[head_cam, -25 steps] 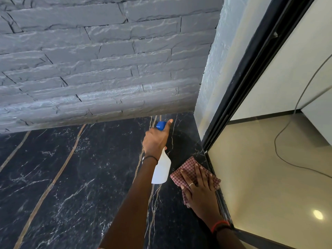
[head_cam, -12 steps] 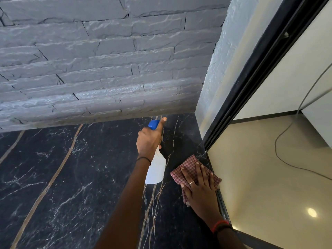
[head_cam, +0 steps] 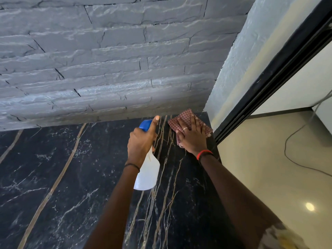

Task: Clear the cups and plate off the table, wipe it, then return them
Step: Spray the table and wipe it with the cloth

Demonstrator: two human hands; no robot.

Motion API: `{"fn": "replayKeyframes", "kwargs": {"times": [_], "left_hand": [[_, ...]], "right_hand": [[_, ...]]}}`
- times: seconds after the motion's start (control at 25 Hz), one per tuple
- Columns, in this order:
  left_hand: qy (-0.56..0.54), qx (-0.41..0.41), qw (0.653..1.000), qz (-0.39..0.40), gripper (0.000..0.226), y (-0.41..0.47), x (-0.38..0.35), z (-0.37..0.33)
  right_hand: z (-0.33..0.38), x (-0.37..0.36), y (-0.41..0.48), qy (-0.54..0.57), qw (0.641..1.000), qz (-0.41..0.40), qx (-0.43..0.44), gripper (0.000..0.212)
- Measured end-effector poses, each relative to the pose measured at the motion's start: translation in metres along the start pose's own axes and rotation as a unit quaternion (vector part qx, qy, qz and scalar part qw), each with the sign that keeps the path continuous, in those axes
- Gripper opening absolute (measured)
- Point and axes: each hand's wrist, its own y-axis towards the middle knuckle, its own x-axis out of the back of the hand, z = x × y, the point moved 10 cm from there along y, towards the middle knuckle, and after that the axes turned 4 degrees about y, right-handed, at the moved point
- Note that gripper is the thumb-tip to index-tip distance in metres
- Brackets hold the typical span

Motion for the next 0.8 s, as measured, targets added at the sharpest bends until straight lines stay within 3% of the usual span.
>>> {"fn": "replayKeyframes", "kwargs": {"times": [0.16,0.32,0.44,0.56,0.68,0.8], "left_hand": [[0.007,0.017,1.000,-0.012,0.047,0.013,0.018,0.010],[-0.014,0.016,1.000,-0.022,0.043,0.024,0.030,0.008],[-0.031,0.013,0.999,-0.019,0.039,0.027,0.034,0.008],[-0.043,0.015,0.999,-0.014,0.038,0.025,0.038,0.012],[-0.037,0.015,0.999,-0.016,0.038,0.021,0.041,0.015],[-0.013,0.023,0.999,-0.020,0.048,0.019,0.041,0.020]], "right_hand": [[0.050,-0.019,0.010,-0.028,0.998,0.018,0.057,0.053],[0.053,-0.032,-0.043,-0.048,0.991,0.022,0.122,0.054],[0.012,-0.025,-0.066,-0.069,0.991,0.029,0.110,0.054],[-0.015,-0.008,-0.036,-0.076,0.994,0.028,0.068,0.053],[0.007,-0.003,0.010,-0.055,0.998,0.017,0.040,0.053],[0.060,-0.021,0.032,-0.054,0.994,0.034,0.088,0.052]]}}
